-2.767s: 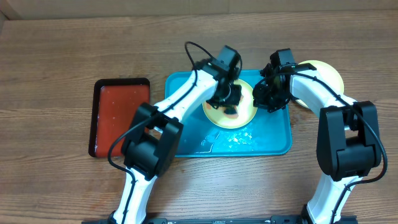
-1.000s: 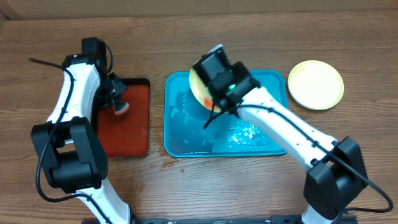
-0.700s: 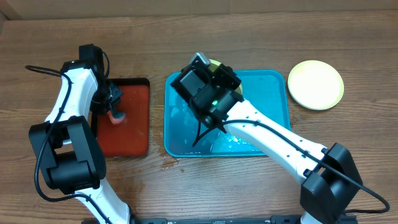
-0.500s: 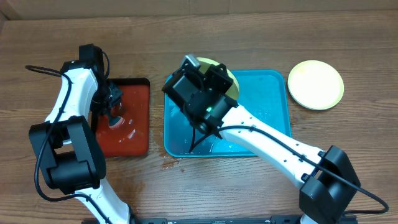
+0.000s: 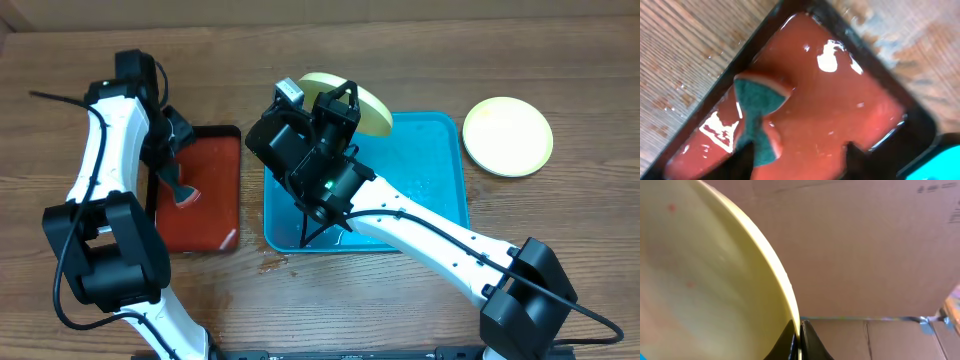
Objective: Clean dirty plates on tray and stack at the side
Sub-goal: 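Lower the yellow plate onto the plate stack and open the right gripper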
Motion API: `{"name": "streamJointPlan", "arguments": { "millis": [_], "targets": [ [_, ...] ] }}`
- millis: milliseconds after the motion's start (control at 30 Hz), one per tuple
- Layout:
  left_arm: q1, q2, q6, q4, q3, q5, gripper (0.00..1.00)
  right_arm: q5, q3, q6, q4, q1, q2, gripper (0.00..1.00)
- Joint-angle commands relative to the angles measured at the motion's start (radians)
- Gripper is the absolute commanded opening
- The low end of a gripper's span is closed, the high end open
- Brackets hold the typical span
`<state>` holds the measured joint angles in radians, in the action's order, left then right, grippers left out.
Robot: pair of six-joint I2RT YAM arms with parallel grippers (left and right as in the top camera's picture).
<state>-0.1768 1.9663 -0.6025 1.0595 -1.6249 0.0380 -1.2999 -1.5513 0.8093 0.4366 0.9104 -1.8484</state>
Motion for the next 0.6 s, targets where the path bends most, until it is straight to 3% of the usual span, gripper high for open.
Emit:
{"name": "streamJointPlan", "arguments": {
  "millis": [0,33,167,233,333,400,567],
  "targets": [
    [0.001,0.003,0.000,0.007,-0.018,-0.013,0.94,0.061,-0.021,-0.067,0.010,0.000,0.025,0.04],
    [0.001,0.003,0.000,0.007,-0.018,-0.013,1.00,0.128,-0.021,-0.104,0.044,0.000,0.025,0.04],
    [0.001,0.003,0.000,0.006,-0.018,-0.013,1.00,0.332,-0.021,-0.073,0.208,0.000,0.025,0.04],
    [0.001,0.003,0.000,0.006,-0.018,-0.013,1.00,0.226,-0.021,-0.061,0.154,-0.003,0.025,0.04],
    [0.001,0.003,0.000,0.006,-0.018,-0.013,1.00,0.043,-0.021,-0.050,-0.062,-0.009,0.025,0.04],
    [0.001,0.003,0.000,0.006,-0.018,-0.013,1.00,0.074,-0.021,-0.065,-0.106,-0.016,0.025,0.04],
    [0.001,0.003,0.000,0.006,-0.018,-0.013,1.00,0.430,-0.021,-0.169,0.165,-0.093,0.025,0.04]
  ]
}}
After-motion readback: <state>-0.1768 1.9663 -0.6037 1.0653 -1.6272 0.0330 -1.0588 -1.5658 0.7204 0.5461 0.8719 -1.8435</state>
